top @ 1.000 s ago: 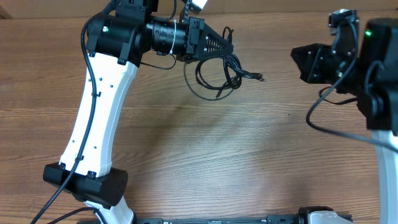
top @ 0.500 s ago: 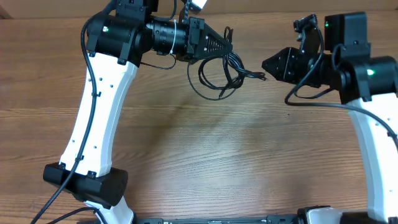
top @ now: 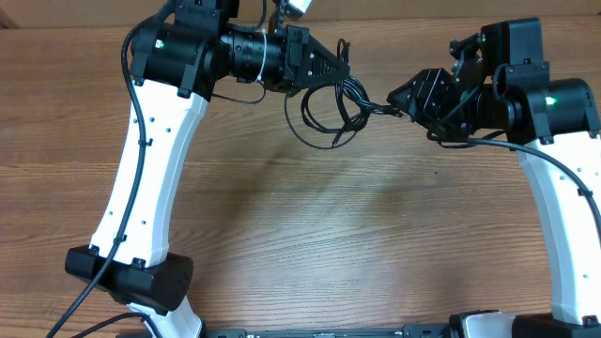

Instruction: Untangle cables

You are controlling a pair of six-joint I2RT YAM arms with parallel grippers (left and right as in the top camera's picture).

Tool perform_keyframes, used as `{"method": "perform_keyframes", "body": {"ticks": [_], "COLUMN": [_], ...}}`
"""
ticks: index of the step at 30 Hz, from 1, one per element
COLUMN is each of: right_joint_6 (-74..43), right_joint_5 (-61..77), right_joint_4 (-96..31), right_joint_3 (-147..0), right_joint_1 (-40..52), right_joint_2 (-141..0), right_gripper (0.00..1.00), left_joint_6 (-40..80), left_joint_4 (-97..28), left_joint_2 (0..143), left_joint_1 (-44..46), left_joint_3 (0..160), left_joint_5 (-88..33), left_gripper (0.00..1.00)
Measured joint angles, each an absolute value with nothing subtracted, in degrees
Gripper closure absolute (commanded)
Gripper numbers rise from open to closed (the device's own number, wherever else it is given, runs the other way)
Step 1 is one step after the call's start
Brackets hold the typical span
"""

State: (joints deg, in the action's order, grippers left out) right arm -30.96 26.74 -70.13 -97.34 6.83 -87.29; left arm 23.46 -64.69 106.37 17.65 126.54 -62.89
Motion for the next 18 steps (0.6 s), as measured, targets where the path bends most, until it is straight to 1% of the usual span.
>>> {"method": "perform_keyframes", "body": {"ticks": [4,5,6,7,18], "right_joint_6": [-32.2,-32.4,-32.5,-32.6,-40.5], "right_joint_5": [26.5,26.4,26.3,26.3,25.4], "right_joint_4": [-70.1,-70.1,-70.1,-70.1,-68.9], "right_joint_3": [-97.3,-97.3,-97.3,-97.3,-97.3], "right_joint_1": [6.9,6.8,6.8,6.8,6.8], "right_joint_2": [-87.3,-87.3,-87.3,-87.3,-90.3], "right_gripper": [0.46,0.47,0.53,0.53,0.53], "left_joint_6": [23.5,23.5,23.5,23.5,23.7], "left_joint_4": [-64.7,-64.7,-64.7,-64.7,-64.7], "left_joint_2": [106.4,106.4,106.4,106.4,106.4], "left_joint_1": [17.6,17.6,17.6,17.6,17.6], "left_joint_3": [126.5,126.5,126.5,126.5,126.5], "left_joint_5": [-62.4,-62.3,-62.3,-62.3,-60.7], "left_gripper": [0.96,0.96,0.96,0.96,0.96]}}
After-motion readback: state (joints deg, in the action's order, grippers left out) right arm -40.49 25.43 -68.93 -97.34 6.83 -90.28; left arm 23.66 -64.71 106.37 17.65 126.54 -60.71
